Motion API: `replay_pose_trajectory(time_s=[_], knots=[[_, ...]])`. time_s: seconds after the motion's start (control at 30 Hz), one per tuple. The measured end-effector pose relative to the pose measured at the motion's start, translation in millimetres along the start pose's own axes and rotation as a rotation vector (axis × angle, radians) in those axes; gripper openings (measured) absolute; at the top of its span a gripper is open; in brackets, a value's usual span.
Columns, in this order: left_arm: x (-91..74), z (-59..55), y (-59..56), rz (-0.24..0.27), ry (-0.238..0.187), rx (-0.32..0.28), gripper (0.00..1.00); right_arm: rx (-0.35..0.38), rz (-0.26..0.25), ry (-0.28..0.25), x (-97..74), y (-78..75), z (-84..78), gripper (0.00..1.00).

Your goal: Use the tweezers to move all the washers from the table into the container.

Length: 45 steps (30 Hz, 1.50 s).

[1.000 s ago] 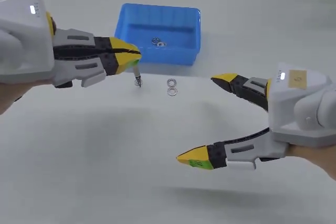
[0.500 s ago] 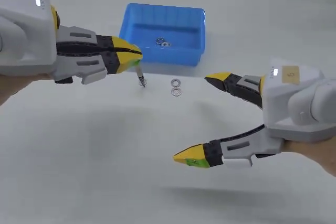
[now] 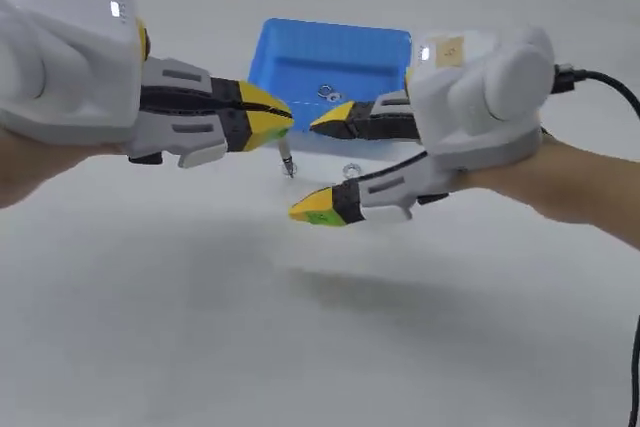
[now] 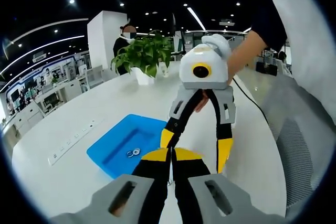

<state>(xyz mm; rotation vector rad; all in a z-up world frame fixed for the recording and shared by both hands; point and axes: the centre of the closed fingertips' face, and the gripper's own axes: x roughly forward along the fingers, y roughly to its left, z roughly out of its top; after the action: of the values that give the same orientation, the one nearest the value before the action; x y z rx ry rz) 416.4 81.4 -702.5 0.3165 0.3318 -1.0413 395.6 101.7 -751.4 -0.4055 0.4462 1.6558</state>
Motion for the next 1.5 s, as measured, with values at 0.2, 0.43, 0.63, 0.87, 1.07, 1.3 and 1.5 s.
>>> replay_pose_trajectory(time_s=[0.2, 0.43, 0.63, 0.87, 1.07, 1.3, 1.5], knots=[[0.3, 0.0, -0.7, -0.004, 0.006, -0.002, 0.05, -0.022, 0.059, 0.034, 14.9, -1.3, -0.5, 0.43], [2.0, 1.1, -0.3, -0.005, 0.009, -0.007, 0.05, -0.083, 0.091, 0.083, 19.1, -3.2, -7.1, 0.31], [4.2, 2.1, 0.0, 0.002, 0.008, -0.009, 0.05, -0.110, 0.086, 0.084, 19.9, -10.2, -6.7, 0.25], [5.6, 2.2, 1.5, 0.010, 0.008, -0.012, 0.05, -0.112, 0.089, 0.089, 21.8, -14.2, -8.0, 0.23], [6.7, 2.7, 0.3, 0.009, 0.013, -0.005, 0.05, -0.152, 0.067, 0.096, 23.2, -20.7, -8.6, 0.15], [6.6, 1.7, -0.2, 0.007, 0.020, 0.001, 0.05, -0.183, 0.070, 0.104, 23.3, -22.4, -9.2, 0.11], [7.7, 0.4, -0.3, 0.018, 0.034, 0.001, 0.06, -0.204, 0.059, 0.100, 23.8, -24.1, -10.1, 0.10]])
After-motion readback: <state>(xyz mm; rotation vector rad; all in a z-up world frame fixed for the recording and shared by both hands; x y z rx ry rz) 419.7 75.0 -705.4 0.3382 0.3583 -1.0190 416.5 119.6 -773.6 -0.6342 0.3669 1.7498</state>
